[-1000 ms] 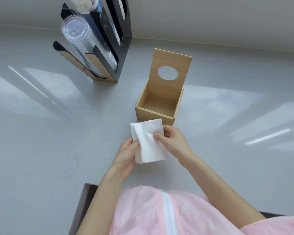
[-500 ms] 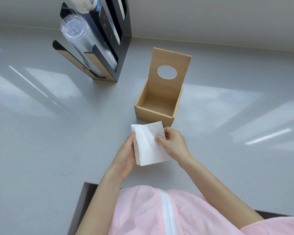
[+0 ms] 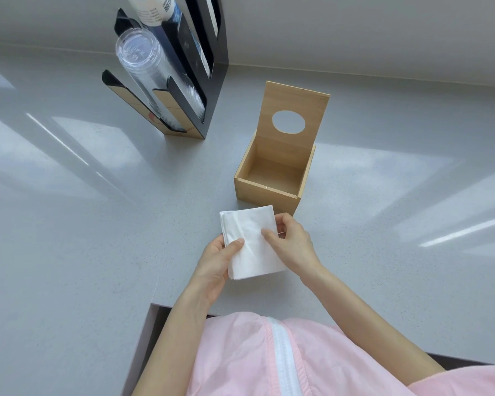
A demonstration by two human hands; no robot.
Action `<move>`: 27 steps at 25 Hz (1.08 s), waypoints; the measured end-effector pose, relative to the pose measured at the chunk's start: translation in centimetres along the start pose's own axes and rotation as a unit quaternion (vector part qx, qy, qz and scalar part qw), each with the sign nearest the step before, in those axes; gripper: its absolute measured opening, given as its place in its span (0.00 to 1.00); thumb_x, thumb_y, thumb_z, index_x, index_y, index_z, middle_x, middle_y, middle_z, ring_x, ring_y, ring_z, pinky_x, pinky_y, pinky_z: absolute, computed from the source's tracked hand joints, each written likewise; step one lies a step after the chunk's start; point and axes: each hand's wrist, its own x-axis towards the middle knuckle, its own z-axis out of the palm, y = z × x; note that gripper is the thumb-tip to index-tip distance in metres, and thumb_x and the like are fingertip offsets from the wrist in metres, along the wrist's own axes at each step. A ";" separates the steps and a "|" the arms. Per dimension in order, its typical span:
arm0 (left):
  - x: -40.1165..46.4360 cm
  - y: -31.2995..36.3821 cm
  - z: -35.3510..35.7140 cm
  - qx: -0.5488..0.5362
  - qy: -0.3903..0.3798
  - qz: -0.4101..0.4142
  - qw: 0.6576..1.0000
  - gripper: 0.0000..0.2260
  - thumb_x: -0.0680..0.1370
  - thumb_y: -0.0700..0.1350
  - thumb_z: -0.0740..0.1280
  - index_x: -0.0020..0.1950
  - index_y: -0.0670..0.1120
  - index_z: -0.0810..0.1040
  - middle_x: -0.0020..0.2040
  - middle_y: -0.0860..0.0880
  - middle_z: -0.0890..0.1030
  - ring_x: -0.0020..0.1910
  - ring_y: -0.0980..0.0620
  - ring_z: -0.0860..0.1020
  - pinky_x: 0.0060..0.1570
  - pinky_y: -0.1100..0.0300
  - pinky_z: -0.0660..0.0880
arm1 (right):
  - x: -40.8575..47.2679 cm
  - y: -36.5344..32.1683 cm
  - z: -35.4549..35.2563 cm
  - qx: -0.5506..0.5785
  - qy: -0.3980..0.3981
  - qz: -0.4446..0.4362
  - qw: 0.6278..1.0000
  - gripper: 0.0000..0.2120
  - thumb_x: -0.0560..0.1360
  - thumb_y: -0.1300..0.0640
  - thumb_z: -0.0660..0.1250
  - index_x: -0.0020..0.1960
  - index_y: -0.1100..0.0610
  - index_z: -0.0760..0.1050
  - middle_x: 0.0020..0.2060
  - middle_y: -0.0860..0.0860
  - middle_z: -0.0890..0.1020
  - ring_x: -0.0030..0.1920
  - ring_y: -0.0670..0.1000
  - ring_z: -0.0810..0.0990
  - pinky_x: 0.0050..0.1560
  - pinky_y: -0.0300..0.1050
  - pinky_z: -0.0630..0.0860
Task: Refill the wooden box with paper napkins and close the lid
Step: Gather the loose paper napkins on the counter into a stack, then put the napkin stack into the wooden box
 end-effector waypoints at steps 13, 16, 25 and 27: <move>-0.9 0.4 1.3 -0.134 -0.003 0.110 0.985 0.11 0.78 0.41 0.59 0.60 0.43 0.72 0.52 0.46 0.80 0.50 0.50 0.80 0.48 0.61 0.78 | -1.5 1.5 -1.1 0.269 -0.179 0.103 0.941 0.04 0.76 0.58 0.64 0.50 0.54 0.76 0.48 0.51 0.81 0.46 0.48 0.80 0.52 0.39 0.76; -1.2 0.2 1.1 -0.125 0.002 0.114 0.986 0.09 0.78 0.42 0.60 0.56 0.46 0.74 0.50 0.48 0.81 0.48 0.52 0.80 0.44 0.64 0.79 | -1.5 1.9 -1.6 0.237 -0.149 0.080 0.957 0.06 0.76 0.61 0.64 0.52 0.57 0.75 0.52 0.55 0.81 0.52 0.51 0.81 0.53 0.39 0.78; -1.0 2.0 0.6 0.009 0.027 0.114 0.993 0.05 0.77 0.45 0.63 0.50 0.47 0.77 0.43 0.52 0.81 0.38 0.60 0.80 0.37 0.67 0.78 | -1.8 1.4 -5.0 0.120 -0.057 -0.019 0.991 0.04 0.75 0.61 0.65 0.49 0.53 0.75 0.45 0.51 0.81 0.42 0.46 0.81 0.39 0.28 0.79; -0.7 2.7 1.0 0.053 0.040 0.126 0.990 0.05 0.76 0.45 0.64 0.51 0.47 0.76 0.42 0.52 0.81 0.36 0.61 0.80 0.37 0.67 0.79 | -1.7 1.0 -5.7 0.113 -0.042 -0.033 0.992 0.05 0.75 0.60 0.65 0.47 0.51 0.74 0.45 0.52 0.81 0.40 0.45 0.81 0.39 0.29 0.79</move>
